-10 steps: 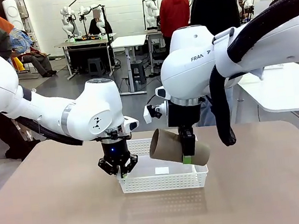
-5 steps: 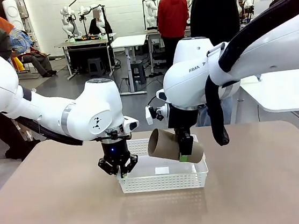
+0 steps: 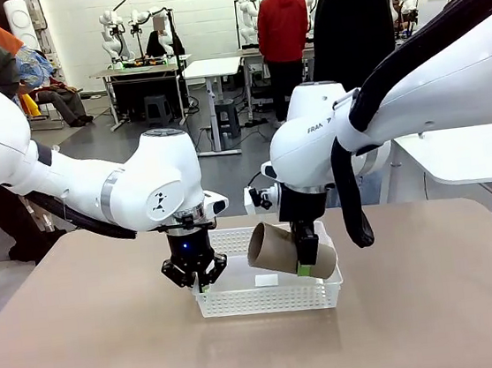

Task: Clean and organize the cups into the basket.
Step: Pick up the Organizing basket and move it to the center of the table, then pick up the Reusable plastic cup from the right side of the table and place it inside the Organizing basket.

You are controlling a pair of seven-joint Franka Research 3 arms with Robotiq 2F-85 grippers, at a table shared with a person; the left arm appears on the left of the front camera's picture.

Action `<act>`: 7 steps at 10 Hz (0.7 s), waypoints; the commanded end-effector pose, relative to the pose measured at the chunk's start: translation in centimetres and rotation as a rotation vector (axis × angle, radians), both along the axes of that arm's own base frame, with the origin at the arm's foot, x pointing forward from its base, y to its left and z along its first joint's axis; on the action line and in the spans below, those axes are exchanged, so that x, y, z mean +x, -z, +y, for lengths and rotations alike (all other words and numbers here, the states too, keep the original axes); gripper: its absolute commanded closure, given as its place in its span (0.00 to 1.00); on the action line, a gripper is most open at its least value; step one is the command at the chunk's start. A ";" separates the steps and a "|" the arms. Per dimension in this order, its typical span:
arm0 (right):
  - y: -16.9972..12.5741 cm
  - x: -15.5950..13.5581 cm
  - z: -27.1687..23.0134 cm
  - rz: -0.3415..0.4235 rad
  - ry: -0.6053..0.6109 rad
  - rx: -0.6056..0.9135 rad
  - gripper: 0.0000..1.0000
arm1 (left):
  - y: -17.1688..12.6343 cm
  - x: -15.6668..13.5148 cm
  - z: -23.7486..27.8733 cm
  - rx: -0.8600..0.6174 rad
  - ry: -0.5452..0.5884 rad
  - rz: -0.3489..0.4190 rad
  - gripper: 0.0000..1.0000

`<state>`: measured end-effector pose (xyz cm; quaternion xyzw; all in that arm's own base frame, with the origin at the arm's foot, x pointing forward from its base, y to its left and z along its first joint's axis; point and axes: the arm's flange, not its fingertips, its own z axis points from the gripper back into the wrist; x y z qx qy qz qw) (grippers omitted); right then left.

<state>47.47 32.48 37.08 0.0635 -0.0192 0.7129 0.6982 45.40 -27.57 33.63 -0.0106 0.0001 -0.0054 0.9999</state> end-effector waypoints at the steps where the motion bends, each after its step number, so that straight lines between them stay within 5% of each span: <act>1: 1.1 1.0 0.4 0.048 0.015 0.015 0.17 | 0.2 -0.3 0.3 -0.005 0.006 -0.002 1.00; 6: 4.4 1.9 0.4 0.145 0.046 -0.024 0.17 | 0.2 -0.3 0.3 -0.005 0.006 -0.002 1.00; 7: 4.6 1.9 0.5 0.162 0.043 -0.028 0.09 | 0.2 -0.3 0.3 -0.005 0.006 -0.002 1.00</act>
